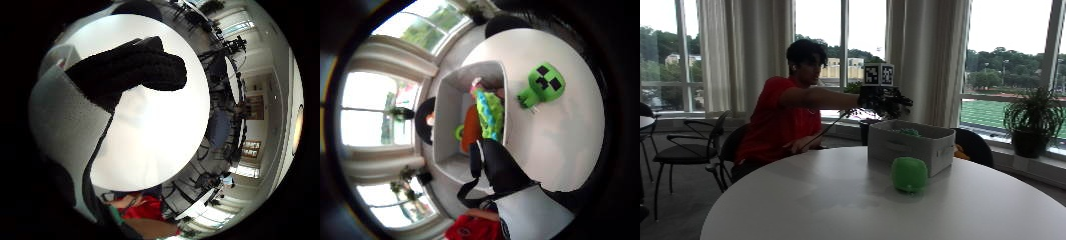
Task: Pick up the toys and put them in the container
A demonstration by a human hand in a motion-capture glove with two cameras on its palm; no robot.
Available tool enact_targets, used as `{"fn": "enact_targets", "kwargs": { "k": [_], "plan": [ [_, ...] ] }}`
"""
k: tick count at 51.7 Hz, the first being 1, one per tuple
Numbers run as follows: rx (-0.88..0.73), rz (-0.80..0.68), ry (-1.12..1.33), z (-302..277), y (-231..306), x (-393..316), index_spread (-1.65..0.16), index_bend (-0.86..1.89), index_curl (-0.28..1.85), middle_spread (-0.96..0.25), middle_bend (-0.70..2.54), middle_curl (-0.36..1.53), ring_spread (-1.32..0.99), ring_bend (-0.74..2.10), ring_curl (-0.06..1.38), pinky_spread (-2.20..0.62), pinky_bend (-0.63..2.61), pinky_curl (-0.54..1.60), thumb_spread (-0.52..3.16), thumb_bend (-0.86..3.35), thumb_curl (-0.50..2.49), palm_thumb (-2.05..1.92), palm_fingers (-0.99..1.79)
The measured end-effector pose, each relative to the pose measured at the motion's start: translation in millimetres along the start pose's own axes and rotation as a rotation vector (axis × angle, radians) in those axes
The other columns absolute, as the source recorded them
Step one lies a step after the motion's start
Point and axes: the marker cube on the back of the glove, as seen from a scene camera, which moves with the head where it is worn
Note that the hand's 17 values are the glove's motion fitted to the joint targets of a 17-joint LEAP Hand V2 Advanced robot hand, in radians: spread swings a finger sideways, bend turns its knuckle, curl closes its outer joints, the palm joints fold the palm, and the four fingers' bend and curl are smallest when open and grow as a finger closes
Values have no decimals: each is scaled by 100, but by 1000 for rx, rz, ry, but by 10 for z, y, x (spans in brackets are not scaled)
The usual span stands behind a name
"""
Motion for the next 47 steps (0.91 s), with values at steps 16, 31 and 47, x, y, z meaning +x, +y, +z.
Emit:
{"fn": "enact_targets", "kwargs": {
  "k": [16, 31, 47],
  "plan": [
    [-52, 112, 13, 673, -445, 456, -38, 12, 26, -7, 14, 26, 1, 48, 35, 8, 134, 35, 111, -2, 40, 3, -15],
    [-74, 86, 34, 1272, -957, 424, -38, 14, 24, -7, 14, 25, 1, 47, 34, 8, 133, 34, 112, -2, 38, 5, -12],
    [-140, 121, 40, 1653, -1242, 247, -40, 15, 24, -7, 14, 24, 1, 46, 34, 8, 137, 35, 112, -2, 37, 6, -9]
  ]
}}
